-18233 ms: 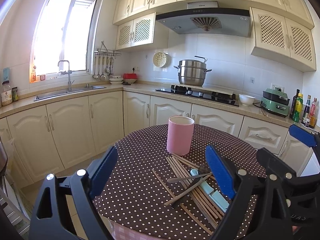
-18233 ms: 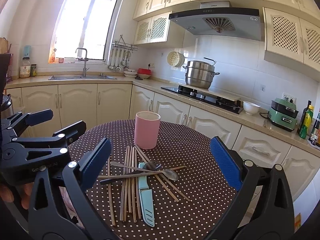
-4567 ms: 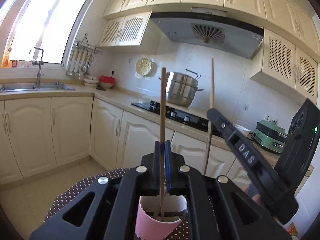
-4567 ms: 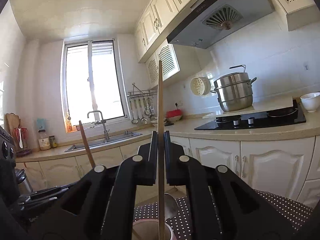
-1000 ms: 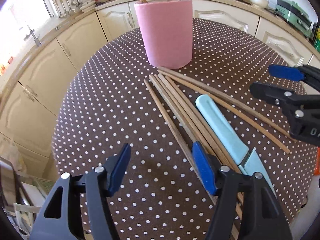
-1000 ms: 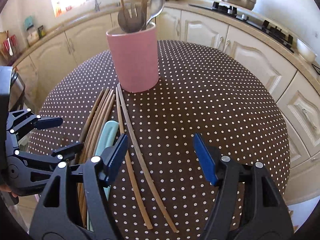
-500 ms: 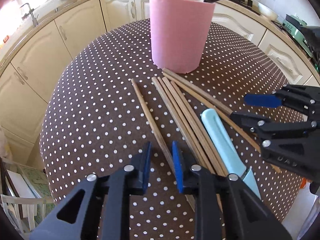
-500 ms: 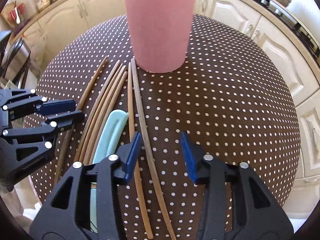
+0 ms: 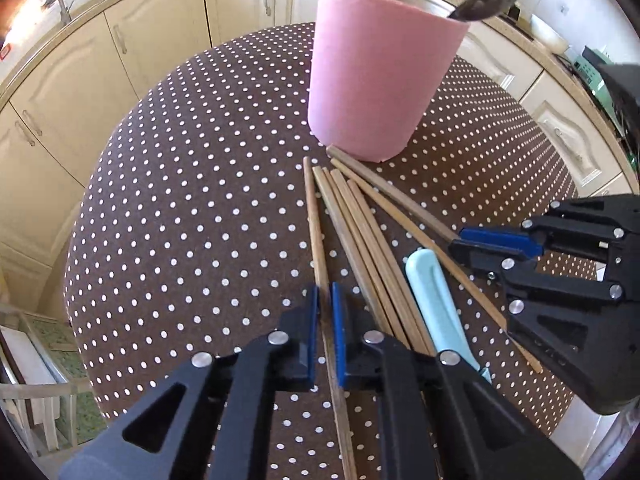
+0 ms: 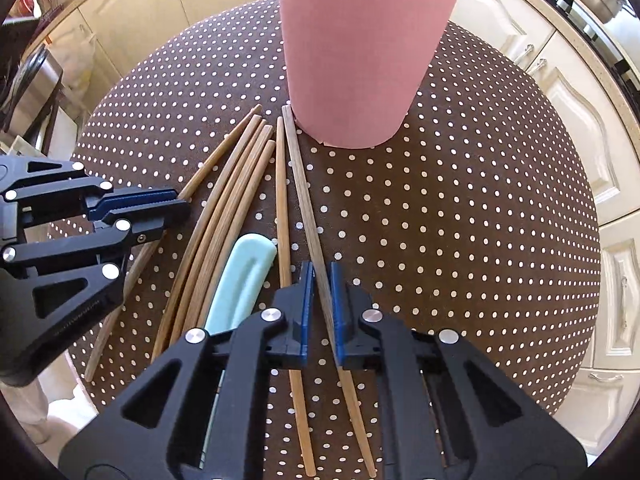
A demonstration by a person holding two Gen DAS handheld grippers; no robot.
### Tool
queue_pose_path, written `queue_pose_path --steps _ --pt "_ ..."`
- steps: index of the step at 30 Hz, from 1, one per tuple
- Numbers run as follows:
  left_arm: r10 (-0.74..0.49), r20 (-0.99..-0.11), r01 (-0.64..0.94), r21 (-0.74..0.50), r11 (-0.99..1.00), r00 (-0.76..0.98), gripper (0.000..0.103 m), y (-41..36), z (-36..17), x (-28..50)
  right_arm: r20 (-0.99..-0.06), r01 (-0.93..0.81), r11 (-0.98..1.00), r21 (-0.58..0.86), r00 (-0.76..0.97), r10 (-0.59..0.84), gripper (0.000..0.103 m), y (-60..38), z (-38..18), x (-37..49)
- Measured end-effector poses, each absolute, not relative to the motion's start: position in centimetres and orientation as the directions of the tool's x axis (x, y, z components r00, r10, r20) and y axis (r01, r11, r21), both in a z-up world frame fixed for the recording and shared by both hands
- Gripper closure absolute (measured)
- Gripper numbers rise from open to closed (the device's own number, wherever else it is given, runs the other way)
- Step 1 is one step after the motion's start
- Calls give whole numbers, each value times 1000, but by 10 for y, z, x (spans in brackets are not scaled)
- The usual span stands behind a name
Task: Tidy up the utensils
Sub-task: 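Lift the chopstick above the pink cup with the left tool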
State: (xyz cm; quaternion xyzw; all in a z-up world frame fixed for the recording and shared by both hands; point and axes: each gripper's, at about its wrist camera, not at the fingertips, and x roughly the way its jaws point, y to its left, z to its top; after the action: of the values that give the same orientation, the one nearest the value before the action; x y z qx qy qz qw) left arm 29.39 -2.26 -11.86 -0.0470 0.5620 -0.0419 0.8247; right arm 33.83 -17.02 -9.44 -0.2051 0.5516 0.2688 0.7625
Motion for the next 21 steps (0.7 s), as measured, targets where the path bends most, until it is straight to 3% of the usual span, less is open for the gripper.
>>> queue_pose_path --steps 7,14,21 --pt "-171 -843 27 -183 983 510 97 -6 -93 275 -906 -632 774 24 314 285 94 -196 -78 324" --pt "-229 -656 97 -231 968 719 97 1 -45 239 -815 -615 785 79 414 406 96 -234 -43 297" --pt "-246 -538 132 -241 961 806 97 5 -30 218 -723 -620 775 124 479 499 97 -254 -21 269"
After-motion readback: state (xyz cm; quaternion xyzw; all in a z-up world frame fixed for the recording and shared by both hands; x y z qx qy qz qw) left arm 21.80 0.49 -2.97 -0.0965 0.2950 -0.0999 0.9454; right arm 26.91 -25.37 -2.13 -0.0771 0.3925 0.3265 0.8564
